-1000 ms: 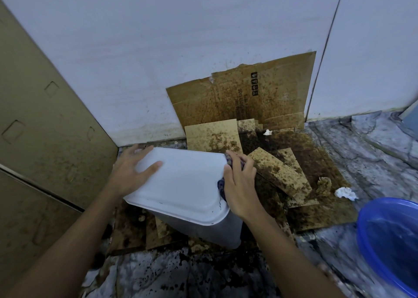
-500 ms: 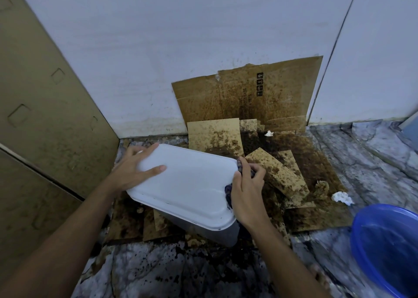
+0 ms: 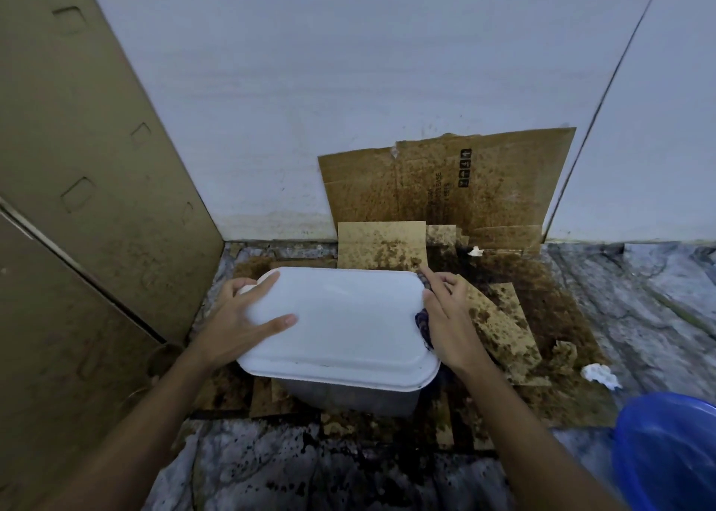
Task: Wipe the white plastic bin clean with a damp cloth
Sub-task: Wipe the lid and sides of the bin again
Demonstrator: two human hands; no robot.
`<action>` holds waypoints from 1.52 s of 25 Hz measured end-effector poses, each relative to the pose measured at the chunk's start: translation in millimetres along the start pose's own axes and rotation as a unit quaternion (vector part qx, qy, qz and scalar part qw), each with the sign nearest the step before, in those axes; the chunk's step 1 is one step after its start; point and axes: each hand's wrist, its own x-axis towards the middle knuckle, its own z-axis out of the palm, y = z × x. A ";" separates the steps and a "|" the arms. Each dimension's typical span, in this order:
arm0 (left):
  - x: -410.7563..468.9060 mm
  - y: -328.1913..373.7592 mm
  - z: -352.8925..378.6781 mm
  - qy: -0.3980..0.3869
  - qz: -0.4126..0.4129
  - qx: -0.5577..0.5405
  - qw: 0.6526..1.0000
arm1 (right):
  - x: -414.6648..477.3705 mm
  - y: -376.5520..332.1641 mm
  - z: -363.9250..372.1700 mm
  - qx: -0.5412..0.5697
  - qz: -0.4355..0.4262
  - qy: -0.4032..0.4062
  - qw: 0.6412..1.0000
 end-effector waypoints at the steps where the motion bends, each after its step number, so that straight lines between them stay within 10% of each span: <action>1: -7.6 0.4 0.6 0.007 -0.004 -0.002 1.000 | 6.5 0.7 -1.9 -0.006 -0.008 -0.011 1.000; 22: -93.3 41.1 50.0 0.001 -0.094 0.009 0.996 | 112.9 -2.6 -15.3 -0.054 -0.054 -0.172 0.982; 31: -50.1 21.9 34.5 -0.038 -0.071 0.090 0.993 | 74.2 2.4 -3.1 -0.212 -0.049 -0.016 0.976; 38: 17.3 37.0 11.4 -0.085 0.113 0.109 0.984 | 23.7 6.6 42.8 -0.212 -0.008 0.147 0.966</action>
